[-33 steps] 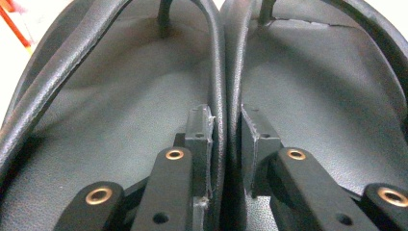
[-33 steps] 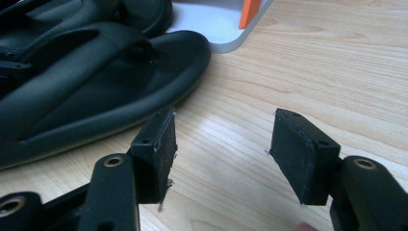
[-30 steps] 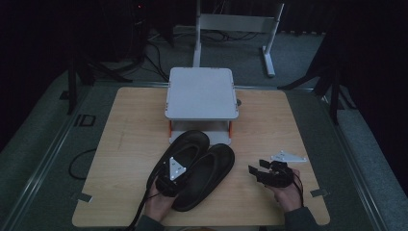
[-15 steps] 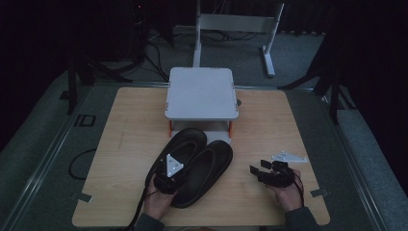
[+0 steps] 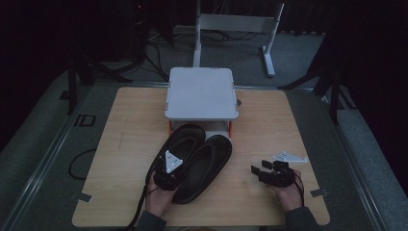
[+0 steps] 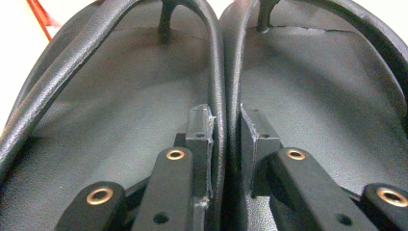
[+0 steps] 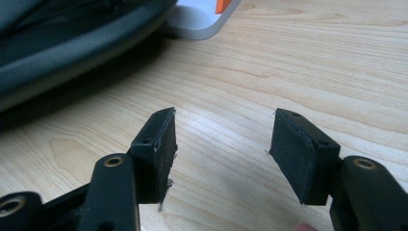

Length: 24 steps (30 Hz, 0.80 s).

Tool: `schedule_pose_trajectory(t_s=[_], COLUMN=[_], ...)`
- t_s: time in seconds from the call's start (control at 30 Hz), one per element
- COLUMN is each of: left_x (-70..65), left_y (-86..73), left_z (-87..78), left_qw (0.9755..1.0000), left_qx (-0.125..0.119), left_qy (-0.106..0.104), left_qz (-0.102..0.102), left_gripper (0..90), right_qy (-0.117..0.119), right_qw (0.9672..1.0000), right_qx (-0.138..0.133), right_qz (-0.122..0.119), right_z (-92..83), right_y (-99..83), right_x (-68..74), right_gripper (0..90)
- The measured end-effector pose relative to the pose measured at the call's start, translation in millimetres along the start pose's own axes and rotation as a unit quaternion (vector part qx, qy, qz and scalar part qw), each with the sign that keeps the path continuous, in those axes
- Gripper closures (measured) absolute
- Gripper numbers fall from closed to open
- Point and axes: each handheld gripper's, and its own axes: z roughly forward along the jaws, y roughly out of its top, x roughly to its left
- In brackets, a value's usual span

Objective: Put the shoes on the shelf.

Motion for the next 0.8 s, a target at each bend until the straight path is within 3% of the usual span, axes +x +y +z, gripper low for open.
schedule_pose_trajectory(t_s=[0.8], left_x=[-1.4], left_y=[24.9], left_z=[17.6], left_qw=[0.9989], left_qx=[-0.011], left_qy=[0.042], left_qz=[-0.020], left_gripper=[76.2], right_qy=[-0.002], right_qw=[1.0000], right_qx=[0.002], right_qz=[0.006], right_z=[0.6], right_y=[-1.8], right_x=[-2.8], right_gripper=[41.4])
